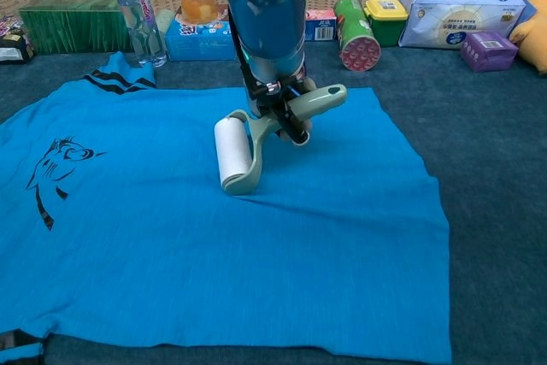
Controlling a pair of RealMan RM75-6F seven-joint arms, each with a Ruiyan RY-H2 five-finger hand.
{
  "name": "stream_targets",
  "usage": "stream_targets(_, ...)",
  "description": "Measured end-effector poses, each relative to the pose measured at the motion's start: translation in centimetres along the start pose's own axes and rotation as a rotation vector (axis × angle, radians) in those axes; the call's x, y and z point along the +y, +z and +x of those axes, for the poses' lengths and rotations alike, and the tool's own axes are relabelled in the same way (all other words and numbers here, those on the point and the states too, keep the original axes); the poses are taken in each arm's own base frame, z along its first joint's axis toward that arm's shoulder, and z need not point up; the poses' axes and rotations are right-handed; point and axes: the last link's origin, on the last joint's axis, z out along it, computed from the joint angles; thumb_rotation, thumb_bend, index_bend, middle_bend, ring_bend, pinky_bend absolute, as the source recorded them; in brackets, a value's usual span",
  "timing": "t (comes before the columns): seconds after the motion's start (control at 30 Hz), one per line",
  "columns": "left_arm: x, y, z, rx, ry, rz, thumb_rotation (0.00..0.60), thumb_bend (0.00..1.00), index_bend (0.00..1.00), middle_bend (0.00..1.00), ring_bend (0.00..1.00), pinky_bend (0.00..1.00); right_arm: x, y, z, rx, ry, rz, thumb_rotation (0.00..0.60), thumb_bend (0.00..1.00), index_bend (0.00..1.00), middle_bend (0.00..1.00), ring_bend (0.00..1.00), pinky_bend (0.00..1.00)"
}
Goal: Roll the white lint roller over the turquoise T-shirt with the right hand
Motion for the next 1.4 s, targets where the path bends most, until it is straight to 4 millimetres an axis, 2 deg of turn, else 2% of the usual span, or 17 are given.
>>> stream_targets(0.27,0.3,0.3,0.0,-0.003,0.005,-0.015,0.6,0.09,0.0,0.0,0.0,0.02,2.2,0.2,-1.3,-0.031,-0.008,-0.035,0.6,1.0,0.88,0.84,0.96,1.0)
stream_targets(0.5,0.8,0.9,0.0,-0.017,0.015,-0.037,0.6,0.09,0.0,0.0,0.0,0.02,6.3,0.6,-4.2,-0.084,0.002,-0.103,0.6,1.0,0.88,0.84,0.96,1.0)
stream_targets(0.7,1.1,1.1,0.2,-0.021,0.026,-0.048,0.6,0.09,0.0,0.0,0.0,0.02,9.7,0.4,-5.8,-0.1,0.025,-0.158,0.6,1.0,0.88,0.84,0.96,1.0)
stream_targets(0.93,1.3,1.3,0.2,-0.027,0.026,-0.057,0.6,0.09,0.0,0.0,0.0,0.02,13.1,0.4,-8.5,-0.113,0.02,-0.213,0.6,1.0,0.88,0.84,0.96,1.0)
stream_targets(1.13,1.5,1.4,0.1,-0.033,0.025,-0.064,0.6,0.09,0.0,0.0,0.0,0.02,13.2,0.3,-8.9,-0.113,0.035,-0.195,0.6,1.0,0.88,0.84,0.96,1.0)
stream_targets(1.4,1.4,1.2,0.0,-0.032,0.018,-0.053,0.6,0.09,0.0,0.0,0.0,0.02,10.6,0.2,-6.7,-0.085,0.019,-0.145,0.6,1.0,0.88,0.84,0.96,1.0)
